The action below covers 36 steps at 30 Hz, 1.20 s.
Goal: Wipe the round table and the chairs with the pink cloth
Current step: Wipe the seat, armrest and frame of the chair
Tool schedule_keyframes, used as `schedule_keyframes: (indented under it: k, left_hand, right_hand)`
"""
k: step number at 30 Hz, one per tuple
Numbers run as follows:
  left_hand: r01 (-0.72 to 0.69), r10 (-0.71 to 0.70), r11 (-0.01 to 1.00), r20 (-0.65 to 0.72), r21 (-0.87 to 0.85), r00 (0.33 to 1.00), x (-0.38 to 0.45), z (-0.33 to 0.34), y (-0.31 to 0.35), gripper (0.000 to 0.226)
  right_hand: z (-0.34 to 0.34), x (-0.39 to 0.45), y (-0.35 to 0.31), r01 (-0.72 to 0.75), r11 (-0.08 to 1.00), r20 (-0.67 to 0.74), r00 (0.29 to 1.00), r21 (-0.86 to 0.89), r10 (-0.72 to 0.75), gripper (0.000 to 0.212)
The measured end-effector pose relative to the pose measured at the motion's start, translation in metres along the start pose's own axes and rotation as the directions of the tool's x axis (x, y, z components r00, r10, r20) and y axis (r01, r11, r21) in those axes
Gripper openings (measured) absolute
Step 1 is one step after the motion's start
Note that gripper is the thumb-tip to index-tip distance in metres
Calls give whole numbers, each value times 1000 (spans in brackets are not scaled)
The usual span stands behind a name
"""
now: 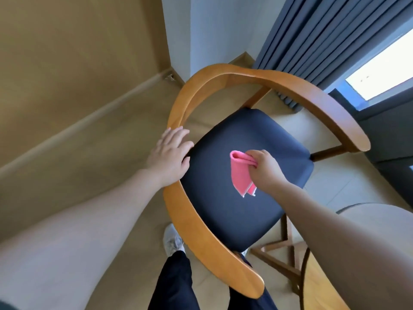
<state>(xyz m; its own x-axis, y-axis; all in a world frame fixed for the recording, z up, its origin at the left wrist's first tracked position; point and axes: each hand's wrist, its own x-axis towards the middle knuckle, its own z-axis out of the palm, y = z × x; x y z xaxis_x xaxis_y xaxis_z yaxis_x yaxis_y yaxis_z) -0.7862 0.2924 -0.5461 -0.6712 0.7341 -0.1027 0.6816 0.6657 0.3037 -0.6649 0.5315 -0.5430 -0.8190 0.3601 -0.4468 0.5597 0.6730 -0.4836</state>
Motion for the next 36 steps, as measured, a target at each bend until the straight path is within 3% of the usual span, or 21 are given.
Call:
schedule_keyframes:
  k: [4, 7, 12, 15, 16, 18, 20, 22, 25, 27, 33, 36]
  left_hand:
    - [145, -145, 989, 14, -25, 989, 2, 37, 6, 39]
    - [200, -200, 977, -11, 72, 980, 3, 57, 8, 40]
    - [214, -214, 962, -24, 170, 977, 2, 67, 4, 29]
    - [209, -205, 966, -40, 152, 978, 1, 69, 3, 29]
    - [205, -200, 968, -47, 144, 979, 1, 69, 3, 30]
    - [203, -198, 969, -52, 138, 979, 1, 68, 2, 31]
    - [201, -196, 970, -52, 136, 979, 2, 68, 3, 31]
    - [192, -186, 972, -51, 133, 981, 2, 68, 3, 30]
    - [189, -182, 974, -61, 124, 981, 1, 68, 3, 31]
    - [192, -185, 974, -64, 122, 981, 1, 67, 3, 35]
    - [170, -162, 979, -76, 115, 984, 1, 69, 1, 41]
    - [171, -164, 977, -62, 126, 984, 1, 67, 3, 44]
  right_hand:
    - [32, 29, 21, 9, 1000, 115, 993, -6, -8, 34]
    - [52, 51, 37, 39, 999, 176, 984, -5, -38, 31]
    - [90, 91, 53, 34, 994, 270, 961, 105, -61, 37]
    - [111, 121, 50, -1, 974, 236, 970, 227, -54, 35]
    - [117, 128, 51, 10, 981, 202, 978, 194, -49, 38]
    - [128, 138, 58, 130, 988, 125, 985, -87, -119, 49]
    - [137, 139, 68, 333, 870, 143, 943, -363, -302, 60]
    - [146, 134, 76, 460, 742, 251, 888, -488, -385, 77]
    - [165, 127, 76, 455, 705, 292, 891, -545, -349, 97]
    - [177, 126, 73, 419, 706, 281, 908, -571, -312, 100]
    - [189, 130, 82, 410, 754, 159, 909, -513, -386, 70]
    - [200, 129, 74, 512, 748, 113, 848, -423, -517, 65]
